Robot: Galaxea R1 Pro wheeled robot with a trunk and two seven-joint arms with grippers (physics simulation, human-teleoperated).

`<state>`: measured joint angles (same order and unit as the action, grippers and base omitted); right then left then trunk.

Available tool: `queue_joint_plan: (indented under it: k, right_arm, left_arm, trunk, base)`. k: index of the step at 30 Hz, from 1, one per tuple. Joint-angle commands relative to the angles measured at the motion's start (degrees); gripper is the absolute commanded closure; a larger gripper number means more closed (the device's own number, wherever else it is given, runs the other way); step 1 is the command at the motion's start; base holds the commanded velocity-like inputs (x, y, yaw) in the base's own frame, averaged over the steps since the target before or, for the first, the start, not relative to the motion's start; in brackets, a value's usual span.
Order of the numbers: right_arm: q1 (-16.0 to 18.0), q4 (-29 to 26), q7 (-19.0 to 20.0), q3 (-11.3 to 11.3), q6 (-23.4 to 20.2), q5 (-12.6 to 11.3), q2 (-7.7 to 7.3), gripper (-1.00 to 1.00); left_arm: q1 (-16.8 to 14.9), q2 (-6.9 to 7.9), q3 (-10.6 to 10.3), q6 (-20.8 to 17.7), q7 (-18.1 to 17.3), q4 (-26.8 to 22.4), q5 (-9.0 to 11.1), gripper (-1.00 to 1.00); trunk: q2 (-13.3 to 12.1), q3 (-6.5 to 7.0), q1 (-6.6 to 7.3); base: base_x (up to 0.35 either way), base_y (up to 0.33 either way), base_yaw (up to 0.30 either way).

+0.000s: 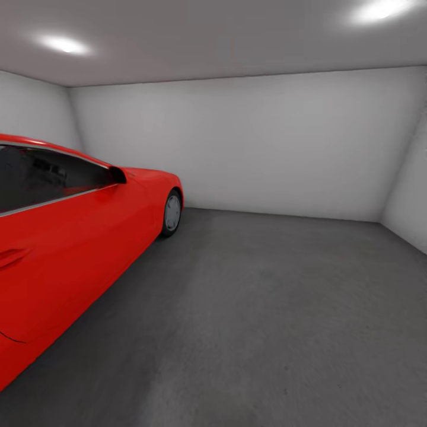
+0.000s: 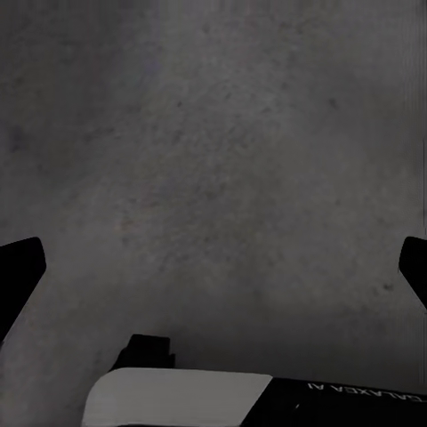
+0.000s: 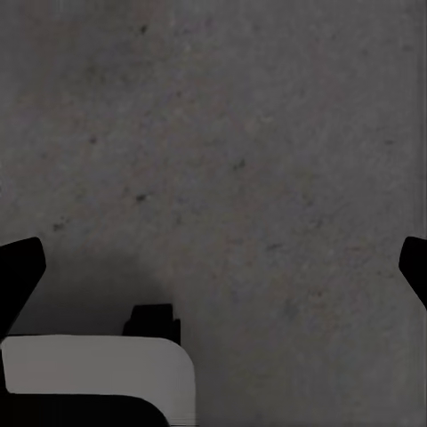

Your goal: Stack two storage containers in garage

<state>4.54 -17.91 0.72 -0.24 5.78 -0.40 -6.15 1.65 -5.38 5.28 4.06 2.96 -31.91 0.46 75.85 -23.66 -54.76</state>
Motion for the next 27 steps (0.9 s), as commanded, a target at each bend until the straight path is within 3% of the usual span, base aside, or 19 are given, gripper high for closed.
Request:
queue_joint_plan:
  k: [1,18,27]
  right_arm:
    - [0.0,0.1,0.1,0.0,0.2,0.0,-0.01,-1.0]
    - [0.0,0.0,0.1,0.0,0.2,-0.1,-0.01,-1.0]
    - [0.0,0.0,0.1,0.0,0.2,-0.1,-0.01,-1.0]
  left_arm:
    - [0.0,-0.05,0.2,0.1,0.0,-0.1,0.1,-1.0]
    - [0.0,-0.33,0.1,0.1,1.2,0.0,0.0,-1.0]
    - [0.0,-0.34,0.1,0.1,1.3,0.0,0.0,-1.0]
  trunk:
    - [-0.4,0.14,0.2]
    - [-7.2,3.19,3.94]
    - [-10.8,4.81,5.91]
  base:
    - [0.226,0.0,-0.006]
    - [0.32,0.0,-0.004]
    - [0.33,0.0,-0.225]
